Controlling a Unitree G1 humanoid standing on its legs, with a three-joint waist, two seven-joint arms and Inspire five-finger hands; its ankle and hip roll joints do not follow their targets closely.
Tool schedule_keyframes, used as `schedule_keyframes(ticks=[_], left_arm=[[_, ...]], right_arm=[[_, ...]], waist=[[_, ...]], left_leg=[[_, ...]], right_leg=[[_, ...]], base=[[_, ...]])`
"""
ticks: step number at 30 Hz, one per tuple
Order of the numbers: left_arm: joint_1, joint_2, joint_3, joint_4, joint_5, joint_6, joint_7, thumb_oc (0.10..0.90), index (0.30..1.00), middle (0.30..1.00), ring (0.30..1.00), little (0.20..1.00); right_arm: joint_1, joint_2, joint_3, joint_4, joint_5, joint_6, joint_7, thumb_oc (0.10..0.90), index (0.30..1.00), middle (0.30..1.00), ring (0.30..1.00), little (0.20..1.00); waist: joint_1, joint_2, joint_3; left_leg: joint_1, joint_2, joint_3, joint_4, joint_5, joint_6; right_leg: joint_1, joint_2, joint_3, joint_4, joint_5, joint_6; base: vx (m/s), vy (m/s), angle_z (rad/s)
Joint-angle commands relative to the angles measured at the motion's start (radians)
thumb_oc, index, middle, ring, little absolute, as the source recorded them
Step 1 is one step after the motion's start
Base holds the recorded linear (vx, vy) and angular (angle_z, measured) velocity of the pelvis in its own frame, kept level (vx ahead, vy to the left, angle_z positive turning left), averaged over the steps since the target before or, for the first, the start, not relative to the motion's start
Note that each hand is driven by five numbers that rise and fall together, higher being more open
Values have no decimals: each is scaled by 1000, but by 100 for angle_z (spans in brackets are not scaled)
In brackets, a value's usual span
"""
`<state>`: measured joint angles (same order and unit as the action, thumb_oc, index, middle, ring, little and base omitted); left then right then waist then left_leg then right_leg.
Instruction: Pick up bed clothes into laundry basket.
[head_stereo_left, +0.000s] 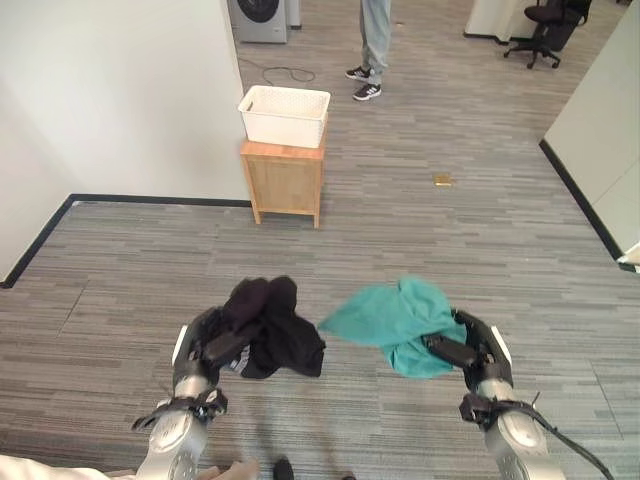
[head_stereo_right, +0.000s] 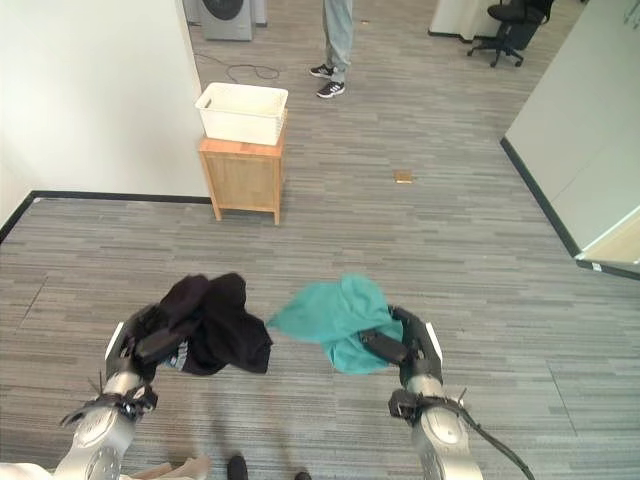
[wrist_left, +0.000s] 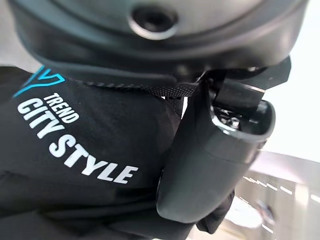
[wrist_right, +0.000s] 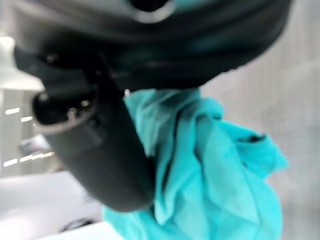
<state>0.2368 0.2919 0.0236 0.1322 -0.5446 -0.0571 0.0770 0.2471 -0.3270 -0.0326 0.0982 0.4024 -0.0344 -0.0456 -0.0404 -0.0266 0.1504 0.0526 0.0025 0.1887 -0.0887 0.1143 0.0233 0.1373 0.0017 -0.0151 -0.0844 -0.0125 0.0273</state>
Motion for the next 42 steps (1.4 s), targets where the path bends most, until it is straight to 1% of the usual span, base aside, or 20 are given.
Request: schedule_keyframes(ticks=[1, 7, 10, 12, 13, 16, 17, 18, 20, 21, 22, 24, 28, 30, 33, 35, 37, 39, 40, 42], left_arm=[[-113, 24, 107, -84, 18, -123, -7, 400, 300, 300, 300, 300], [-141, 45, 106, -98, 37, -137, 12, 400, 300, 300, 300, 300], [-164, 47, 99, -110, 22, -145, 15, 400, 300, 300, 300, 300], [-188, 44, 94, -112, 7, -152, 13, 400, 300, 300, 300, 300], [-218, 42, 78, -105, 5, -157, 12, 400, 300, 300, 300, 300], [-226, 36, 69, -107, 7, -164, 10, 400, 300, 300, 300, 300], [-234, 28, 63, -104, 6, -167, -1, 400, 300, 300, 300, 300], [-233, 27, 63, -104, 6, -167, -1, 400, 300, 300, 300, 300], [-233, -14, 76, -91, -72, -187, 21, 400, 300, 300, 300, 300], [-233, -32, 80, -95, -138, -189, 16, 400, 300, 300, 300, 300], [-234, -49, 85, -102, -188, -196, 9, 400, 300, 300, 300, 300], [-219, -36, 95, -110, -154, -183, 22, 400, 300, 300, 300, 300], [-206, -37, 119, -94, -173, -192, 36, 400, 300, 300, 300, 300], [-201, -43, 120, -90, -173, -199, 50, 400, 300, 300, 300, 300], [-201, -56, 127, -88, -162, -210, 66, 400, 300, 300, 300, 300], [-193, -55, 135, -94, -148, -211, 68, 400, 300, 300, 300, 300], [-177, -46, 163, -100, -128, -211, 69, 400, 300, 300, 300, 300], [-165, -40, 178, -115, -129, -212, 67, 400, 300, 300, 300, 300], [-146, -24, 194, -133, -110, -212, 74, 400, 300, 300, 300, 300], [-170, -3, 183, -136, -91, -210, 98, 400, 300, 300, 300, 300]], right_arm=[[-118, -15, -111, -119, -22, -120, 3, 400, 300, 300, 300, 300], [-144, 8, -84, -136, -10, -130, 8, 400, 300, 300, 300, 300], [-132, 13, -84, -138, 7, -135, 7, 400, 300, 300, 300, 300], [-103, 10, -103, -140, 19, -140, 1, 400, 300, 300, 300, 300], [-74, 8, -132, -144, 25, -147, -12, 400, 300, 300, 300, 300], [-64, 2, -144, -146, 25, -151, -12, 400, 300, 300, 300, 300], [-75, -13, -148, -137, 27, -153, -8, 400, 300, 300, 300, 300], [-75, -13, -148, -136, 28, -153, -8, 400, 300, 300, 300, 300], [-97, -35, -135, -119, 29, -161, -16, 400, 300, 300, 300, 300], [-100, -46, -130, -123, 37, -166, -26, 400, 300, 300, 300, 300], [-101, -48, -135, -124, 47, -175, -31, 400, 300, 300, 300, 300], [-115, -64, -145, -114, 50, -171, -57, 400, 300, 300, 300, 300], [-139, -69, -139, -126, 65, -175, -58, 400, 300, 300, 300, 300], [-133, -72, -131, -125, 59, -173, -60, 400, 300, 300, 300, 300], [-132, -81, -107, -109, 37, -170, -57, 400, 300, 300, 300, 300], [-135, -83, -102, -103, 30, -164, -52, 400, 300, 300, 300, 300], [-137, -78, -89, -102, 19, -148, -32, 400, 300, 300, 300, 300], [-133, -68, -89, -110, 18, -138, -25, 400, 300, 300, 300, 300], [-135, -60, -73, -113, -10, -127, -17, 400, 300, 300, 300, 300], [-132, -48, -64, -120, -23, -129, -24, 400, 300, 300, 300, 300]], waist=[[26, 26, -23], [4, 47, 36], [-32, 54, 40], [-64, 42, 37], [-109, 41, 27], [-131, 42, 12], [-132, 45, -4], [-133, 46, -5], [-116, 38, -4], [-105, 23, -1], [-88, 0, 14], [-43, -17, 33], [14, -16, 38], [33, -2, 33], [62, 37, 20], [70, 35, 10], [79, 38, -23], [92, 34, -41], [118, 7, -68], [129, -19, -69]], left_leg=[[56, 1, -18, 32, -171, -15], [117, -1, 2, 43, -219, 6], [176, -3, -12, 32, -255, -15], [219, -8, -35, 30, -287, -37], [285, 19, -61, 27, -323, -71], [315, 36, -81, 50, -334, -86], [299, 64, -91, 182, -274, -122], [294, 67, -93, 188, -277, -124], [171, 113, -90, 509, -65, -172], [84, 135, -83, 648, 1, -175], [-4, 145, -77, 770, 37, -172], [-101, 184, -13, 813, 20, -164], [-230, 186, 38, 643, 4, -158], [-252, 186, 40, 457, 35, -154], [-243, 184, 48, 41, 133, -176], [-242, 186, 69, 13, 141, -179], [-252, 222, 185, 14, 187, -190], [-221, 227, 231, 18, 193, -182], [-210, 198, 234, 61, 166, -147], [-211, 144, 226, 123, 83, -83]], right_leg=[[-184, -132, -80, 308, -13, 123], [-386, -163, -98, 606, 90, 172], [-448, -151, -99, 478, 73, 155], [-458, -142, -78, 301, 75, 147], [-456, -134, -69, 126, 129, 161], [-454, -126, -71, 132, 149, 164], [-419, -111, -72, 139, 148, 139], [-419, -111, -74, 138, 148, 137], [-328, -75, -88, 137, 119, 80], [-273, -71, -104, 109, 100, 51], [-218, -74, -114, 80, 78, 22], [-124, -63, -125, 52, 34, -1], [-9, -58, -125, 16, -8, 1], [31, -51, -114, 18, -46, 2], [127, -34, -109, 26, -120, 19], [160, -39, -104, 29, -138, 24], [247, -50, -96, 35, -176, 40], [263, -71, -82, 44, -189, 51], [267, -130, -86, 154, -151, 88], [148, -201, -62, 470, 66, 163]], base=[[37, 146, -36], [118, 106, -35], [353, -49, -1], [532, -185, 25], [619, -232, 62], [539, -271, 86], [266, -188, 58], [380, -283, 51], [341, -348, 30], [401, -497, 39], [366, -466, 39], [376, -344, 9], [427, -121, -5], [488, 19, -27], [632, 68, -17], [469, 21, -22], [651, 48, -38], [668, 98, -39], [831, 172, -85], [579, 209, -104]])
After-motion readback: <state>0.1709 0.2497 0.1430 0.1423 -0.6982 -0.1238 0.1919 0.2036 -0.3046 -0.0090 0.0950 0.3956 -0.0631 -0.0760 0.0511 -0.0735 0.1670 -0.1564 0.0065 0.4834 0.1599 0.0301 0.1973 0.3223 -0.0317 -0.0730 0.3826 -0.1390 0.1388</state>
